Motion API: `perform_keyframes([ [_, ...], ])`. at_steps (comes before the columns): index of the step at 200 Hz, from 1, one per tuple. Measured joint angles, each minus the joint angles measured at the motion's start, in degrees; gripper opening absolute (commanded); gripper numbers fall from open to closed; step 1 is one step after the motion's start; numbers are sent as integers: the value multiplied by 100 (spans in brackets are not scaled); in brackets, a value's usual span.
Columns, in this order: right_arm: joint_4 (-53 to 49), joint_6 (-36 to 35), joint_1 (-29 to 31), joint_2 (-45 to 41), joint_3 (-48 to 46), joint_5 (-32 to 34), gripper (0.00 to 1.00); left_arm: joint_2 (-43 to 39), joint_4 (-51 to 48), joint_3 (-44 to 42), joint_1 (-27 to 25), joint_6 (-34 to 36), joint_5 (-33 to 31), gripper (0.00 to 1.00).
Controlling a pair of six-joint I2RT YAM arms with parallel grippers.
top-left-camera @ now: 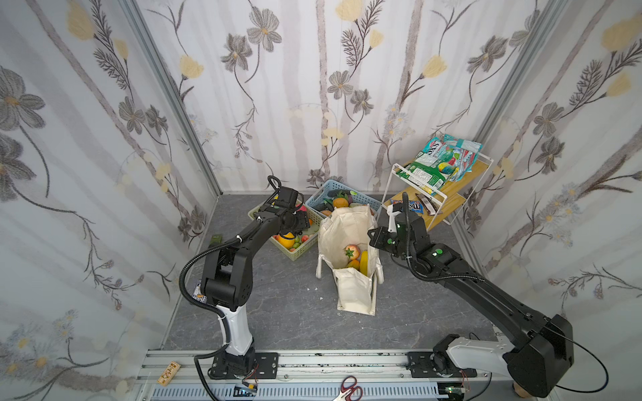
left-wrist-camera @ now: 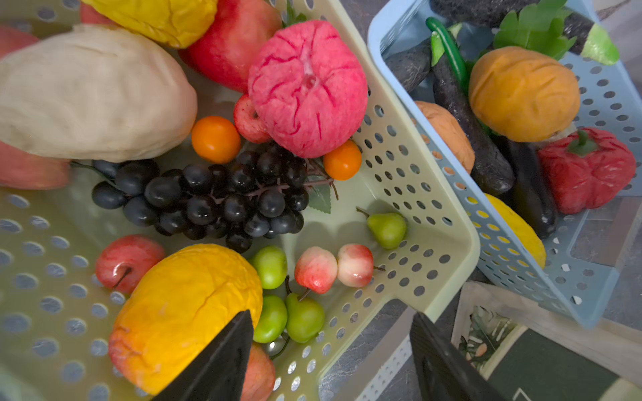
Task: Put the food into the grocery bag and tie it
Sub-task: 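Lower the left gripper into the green basket over the small apples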
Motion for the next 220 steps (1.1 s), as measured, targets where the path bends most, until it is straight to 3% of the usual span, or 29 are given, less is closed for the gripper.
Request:
perform_keyframes([
  [104,2,2,-2,4,4,0,1,907,-136,603,-107,-258,-142,61],
  [220,0,0,-15,0,4,-20,1,1381,-343,841,-208,-348,-299,52],
])
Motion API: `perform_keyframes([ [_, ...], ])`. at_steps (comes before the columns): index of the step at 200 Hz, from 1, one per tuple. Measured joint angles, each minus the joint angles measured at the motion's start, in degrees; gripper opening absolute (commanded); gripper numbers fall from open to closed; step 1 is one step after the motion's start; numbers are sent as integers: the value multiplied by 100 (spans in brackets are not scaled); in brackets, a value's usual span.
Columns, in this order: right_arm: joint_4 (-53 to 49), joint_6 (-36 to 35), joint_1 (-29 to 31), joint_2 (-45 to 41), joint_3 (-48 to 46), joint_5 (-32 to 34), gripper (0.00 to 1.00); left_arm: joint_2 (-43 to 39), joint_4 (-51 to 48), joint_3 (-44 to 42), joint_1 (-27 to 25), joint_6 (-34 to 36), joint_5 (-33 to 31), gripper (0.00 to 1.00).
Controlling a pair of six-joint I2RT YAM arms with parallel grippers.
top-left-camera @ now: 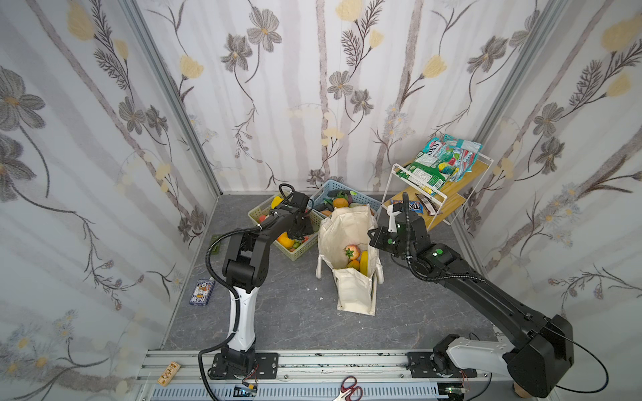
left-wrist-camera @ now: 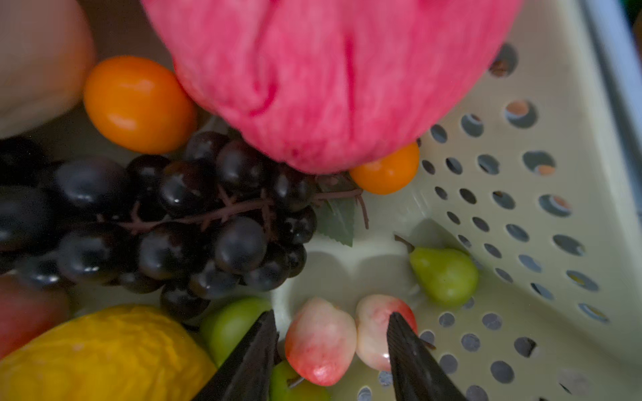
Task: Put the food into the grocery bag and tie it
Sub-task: 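Lower the left gripper into the green basket over the small apples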
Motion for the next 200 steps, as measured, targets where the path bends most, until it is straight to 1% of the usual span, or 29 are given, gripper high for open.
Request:
perform_keyframes([
  [52,-2,0,-7,-11,0,0,1,136,0,17,-7,-39,-72,47],
  [130,-7,0,-15,-35,-11,2,1,282,74,44,-13,-42,-260,47],
  [161,-7,0,-15,-35,-15,2,1,326,131,50,-17,-39,-278,40],
  [200,-4,2,-15,-37,-22,2,1,341,131,68,-17,-37,-306,40],
])
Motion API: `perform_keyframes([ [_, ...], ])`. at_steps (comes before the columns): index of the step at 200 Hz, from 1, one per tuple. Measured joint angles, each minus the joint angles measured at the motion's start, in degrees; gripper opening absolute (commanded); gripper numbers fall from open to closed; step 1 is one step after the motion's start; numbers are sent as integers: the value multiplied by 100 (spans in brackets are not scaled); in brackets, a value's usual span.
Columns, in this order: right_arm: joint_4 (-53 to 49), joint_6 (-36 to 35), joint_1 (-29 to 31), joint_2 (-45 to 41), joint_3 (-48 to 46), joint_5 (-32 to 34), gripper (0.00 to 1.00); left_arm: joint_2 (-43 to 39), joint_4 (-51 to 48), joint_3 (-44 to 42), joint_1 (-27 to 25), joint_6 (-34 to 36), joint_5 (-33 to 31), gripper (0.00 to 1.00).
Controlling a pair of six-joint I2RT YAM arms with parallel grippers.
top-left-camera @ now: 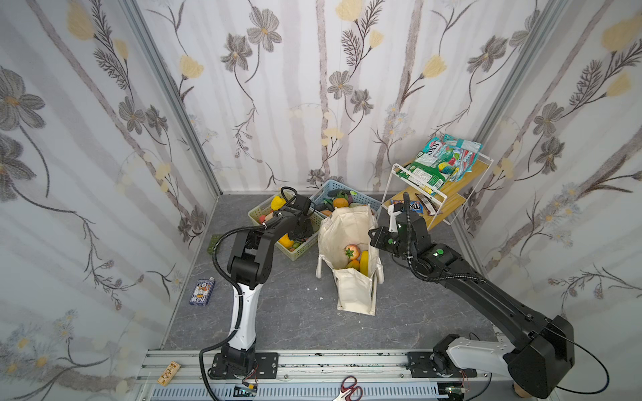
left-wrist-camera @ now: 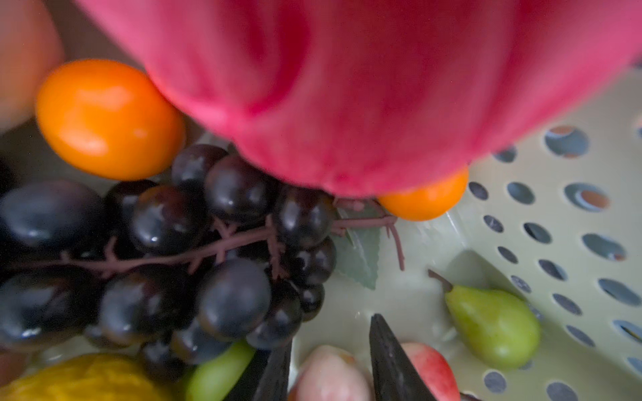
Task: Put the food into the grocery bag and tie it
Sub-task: 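Lower the left gripper into the green basket over the small apples, then close the left gripper on the small red-white apple beside the grapes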
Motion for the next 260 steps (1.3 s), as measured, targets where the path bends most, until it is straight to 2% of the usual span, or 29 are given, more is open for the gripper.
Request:
perform_keyframes([
  [89,9,2,0,-26,-46,2,1,-297,-201,160,2,26,173,42],
  [123,57,4,0,-28,-76,2,1,-323,-295,282,0,131,199,46],
  [181,140,42,0,-24,-105,2,1,-232,-387,153,-131,155,162,41],
  [234,184,42,0,-11,-116,0,1,-7,-476,168,-157,155,39,41],
  [260,219,44,0,-13,-144,2,2,37,-474,175,-170,162,-31,48],
])
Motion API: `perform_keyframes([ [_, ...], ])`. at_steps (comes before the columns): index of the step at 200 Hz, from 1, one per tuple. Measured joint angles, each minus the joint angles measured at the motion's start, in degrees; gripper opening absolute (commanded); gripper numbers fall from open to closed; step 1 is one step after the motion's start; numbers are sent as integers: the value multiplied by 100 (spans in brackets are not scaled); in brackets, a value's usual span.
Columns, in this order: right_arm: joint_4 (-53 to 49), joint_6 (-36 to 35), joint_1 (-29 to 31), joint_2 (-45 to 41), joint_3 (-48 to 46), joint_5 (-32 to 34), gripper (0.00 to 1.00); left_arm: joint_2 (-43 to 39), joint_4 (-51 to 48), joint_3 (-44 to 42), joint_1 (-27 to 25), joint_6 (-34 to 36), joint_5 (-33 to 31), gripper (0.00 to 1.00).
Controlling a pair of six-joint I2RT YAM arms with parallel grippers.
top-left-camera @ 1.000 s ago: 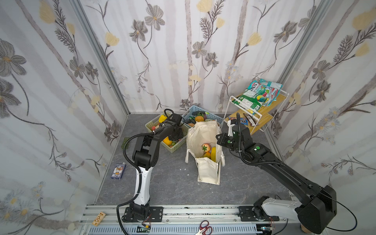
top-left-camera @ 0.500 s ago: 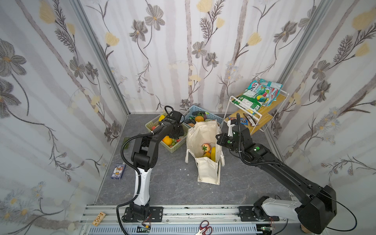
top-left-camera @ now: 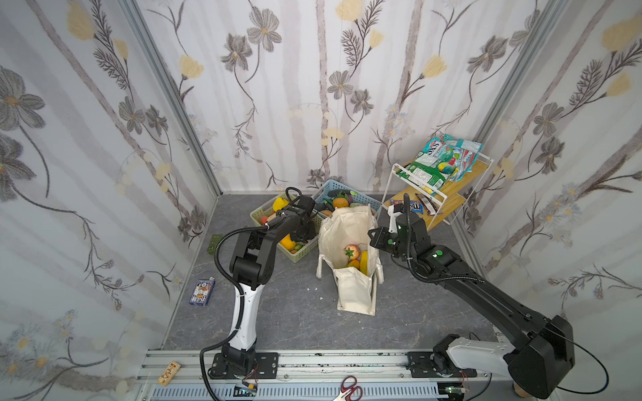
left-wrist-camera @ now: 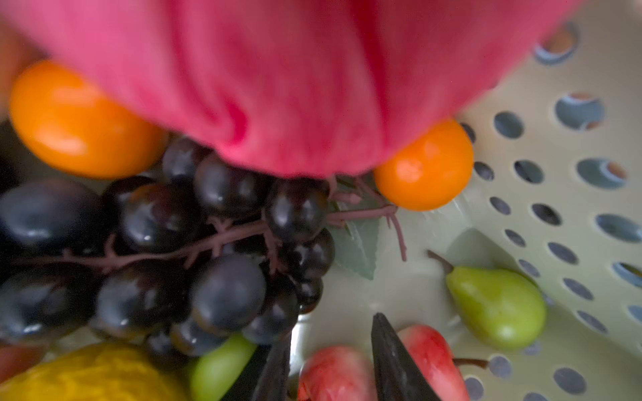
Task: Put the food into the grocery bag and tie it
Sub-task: 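Close the left gripper on the small red-white apple beside the grapes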
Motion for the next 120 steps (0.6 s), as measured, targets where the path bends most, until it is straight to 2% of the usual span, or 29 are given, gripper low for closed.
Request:
perform_keyframes([
  [29,2,0,-2,2,-7,0,1,4,39,-44,0,-7,24,53],
  [49,13,0,-7,15,-4,-2,1,4,20,-13,-7,15,35,52],
  [120,35,0,-17,72,39,-2,1,109,-1073,785,175,772,776,51],
])
